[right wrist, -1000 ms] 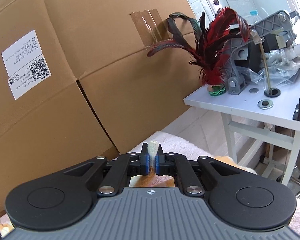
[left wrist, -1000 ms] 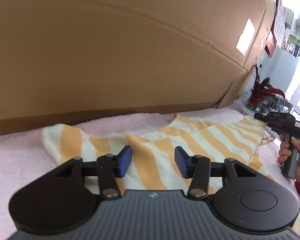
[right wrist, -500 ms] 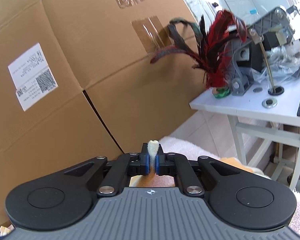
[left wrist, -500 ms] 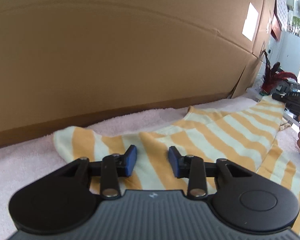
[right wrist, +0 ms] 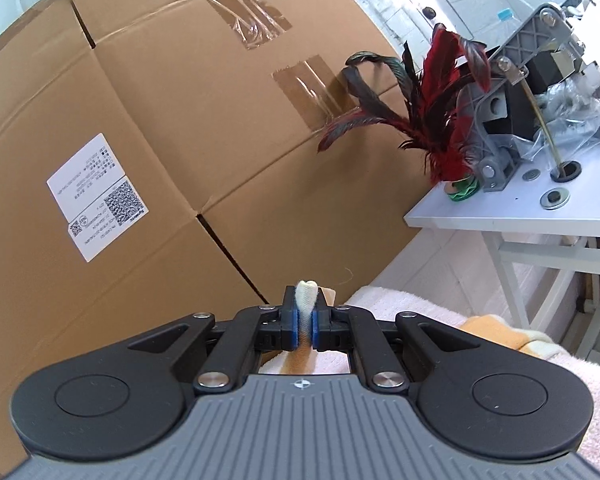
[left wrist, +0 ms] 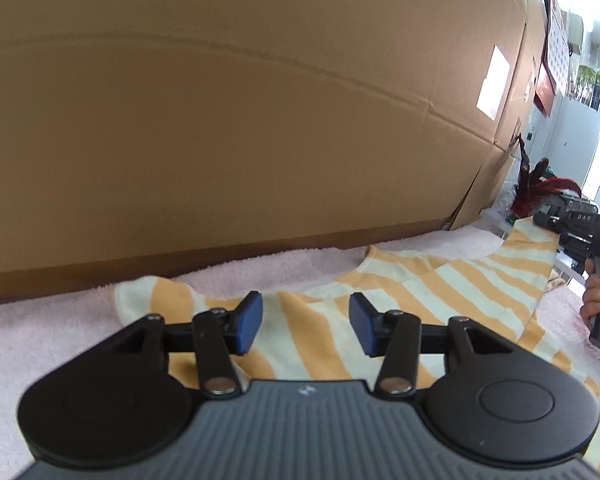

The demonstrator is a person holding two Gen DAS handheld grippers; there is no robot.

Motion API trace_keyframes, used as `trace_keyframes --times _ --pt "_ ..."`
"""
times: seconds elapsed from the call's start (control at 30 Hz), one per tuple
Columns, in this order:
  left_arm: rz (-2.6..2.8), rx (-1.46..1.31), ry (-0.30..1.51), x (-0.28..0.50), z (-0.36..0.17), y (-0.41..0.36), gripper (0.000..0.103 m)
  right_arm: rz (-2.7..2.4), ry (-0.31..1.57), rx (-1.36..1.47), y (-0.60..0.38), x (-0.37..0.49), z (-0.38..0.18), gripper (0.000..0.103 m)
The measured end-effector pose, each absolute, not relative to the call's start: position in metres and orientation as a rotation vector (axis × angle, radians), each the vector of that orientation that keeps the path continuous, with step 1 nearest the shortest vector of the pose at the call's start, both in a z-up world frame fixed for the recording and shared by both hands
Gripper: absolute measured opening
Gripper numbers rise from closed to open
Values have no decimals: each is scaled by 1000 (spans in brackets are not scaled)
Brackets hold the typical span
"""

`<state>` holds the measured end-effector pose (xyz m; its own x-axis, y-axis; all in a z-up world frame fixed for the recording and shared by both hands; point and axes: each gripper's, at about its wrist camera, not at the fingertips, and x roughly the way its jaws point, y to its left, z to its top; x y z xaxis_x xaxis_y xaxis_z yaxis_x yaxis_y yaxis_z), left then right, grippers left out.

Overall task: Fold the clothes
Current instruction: 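Lift the held shirt edge with the right gripper and carry it over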

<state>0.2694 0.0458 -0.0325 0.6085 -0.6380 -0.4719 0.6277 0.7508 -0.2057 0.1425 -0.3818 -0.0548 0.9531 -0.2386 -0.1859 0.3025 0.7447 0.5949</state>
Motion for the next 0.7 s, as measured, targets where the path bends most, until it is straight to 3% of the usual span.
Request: trace_keyframes --times 0.07,0.37,0.4,0.47,0.7 --pt "-701 9 591 274 -37 44 47 -291 107 675 -382 144 -55 7" --pt "-804 7 544 262 -33 40 48 -286 131 660 -377 147 -55 7" --pt "-802 5 551 263 -33 41 53 -285 132 652 -376 147 -55 7" --pt "-797 1 565 265 -33 44 54 -278 140 645 -375 149 -55 7" --pt "-795 -14 605 270 -32 49 48 -40 195 737 -356 156 -34 7"
